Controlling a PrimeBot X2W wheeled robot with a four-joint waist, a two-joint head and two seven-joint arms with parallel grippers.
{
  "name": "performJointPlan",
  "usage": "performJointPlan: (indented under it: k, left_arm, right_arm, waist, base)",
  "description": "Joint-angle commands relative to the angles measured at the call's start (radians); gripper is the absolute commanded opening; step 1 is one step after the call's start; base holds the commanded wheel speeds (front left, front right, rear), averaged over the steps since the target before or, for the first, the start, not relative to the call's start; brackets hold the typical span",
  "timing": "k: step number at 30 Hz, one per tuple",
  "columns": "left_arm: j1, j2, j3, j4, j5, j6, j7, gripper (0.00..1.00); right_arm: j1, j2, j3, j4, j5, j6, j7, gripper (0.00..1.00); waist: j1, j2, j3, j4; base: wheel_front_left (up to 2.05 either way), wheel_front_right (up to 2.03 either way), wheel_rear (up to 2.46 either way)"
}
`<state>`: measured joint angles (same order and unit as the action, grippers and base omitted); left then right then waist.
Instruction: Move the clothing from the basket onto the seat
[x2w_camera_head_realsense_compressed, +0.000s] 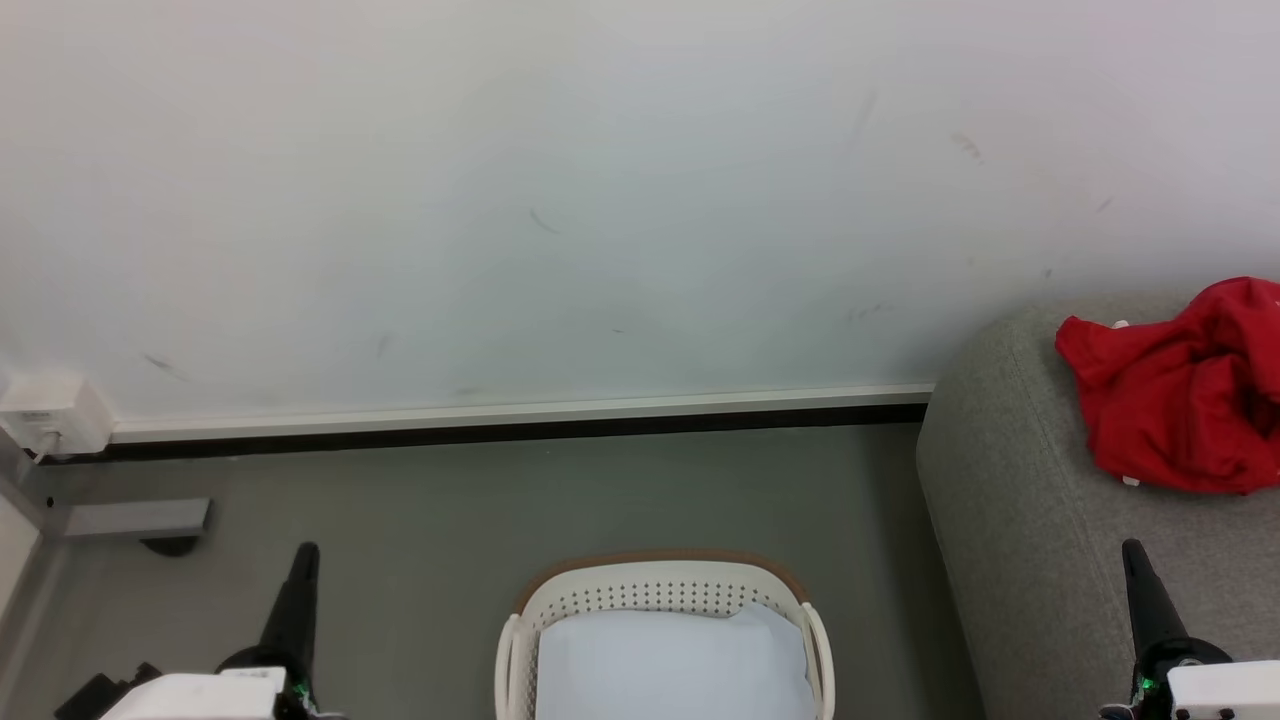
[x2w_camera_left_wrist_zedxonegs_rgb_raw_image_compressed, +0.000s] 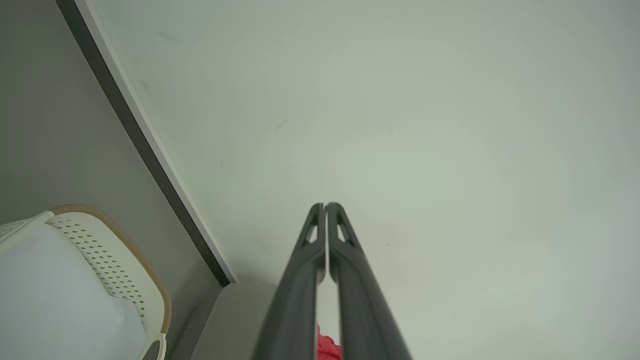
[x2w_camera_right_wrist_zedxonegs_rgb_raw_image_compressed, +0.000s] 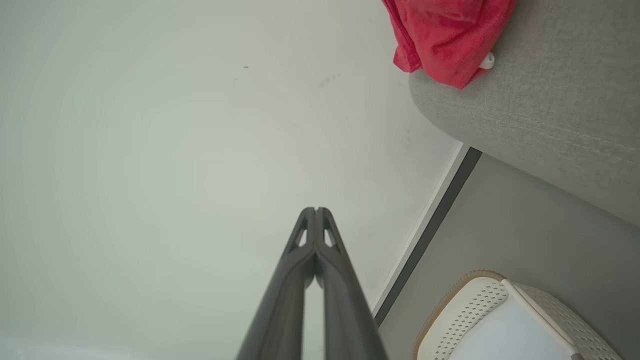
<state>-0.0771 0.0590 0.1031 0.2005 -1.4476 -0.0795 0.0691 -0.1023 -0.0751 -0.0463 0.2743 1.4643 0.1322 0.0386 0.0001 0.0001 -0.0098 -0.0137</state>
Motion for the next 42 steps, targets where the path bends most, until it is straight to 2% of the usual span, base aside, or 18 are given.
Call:
performJointPlan:
  k: [1, 24, 42]
  left_arm:
    - [-0.016, 0.001, 0.006, -0.008, -0.014, 0.001, 0.005, 0.00]
    - [-0.035, -0.008, 0.015, -0.016, -0.170, 0.005, 0.049, 0.00]
    - [-0.034, -0.009, 0.015, -0.015, -0.171, 0.005, 0.048, 0.00]
  right_arm:
    - [-0.018, -0.010, -0.006, -0.008, 0.022, -0.002, 0.005, 0.00]
    - [-0.025, -0.021, -0.016, -0.022, 0.202, -0.002, 0.034, 0.00]
    - [-0.023, -0.027, -0.006, -0.023, 0.207, -0.002, 0.025, 0.00]
  waist:
    - [-0.0001, -0.0001, 0.000, 0.000]
    - [-0.0001, -0.0001, 0.008, 0.013]
    - [-0.0001, -0.0001, 0.008, 0.013]
  base:
    - [0.00, 0.00, 0.00]
    - [0.00, 0.00, 0.00]
    - [0.00, 0.00, 0.00]
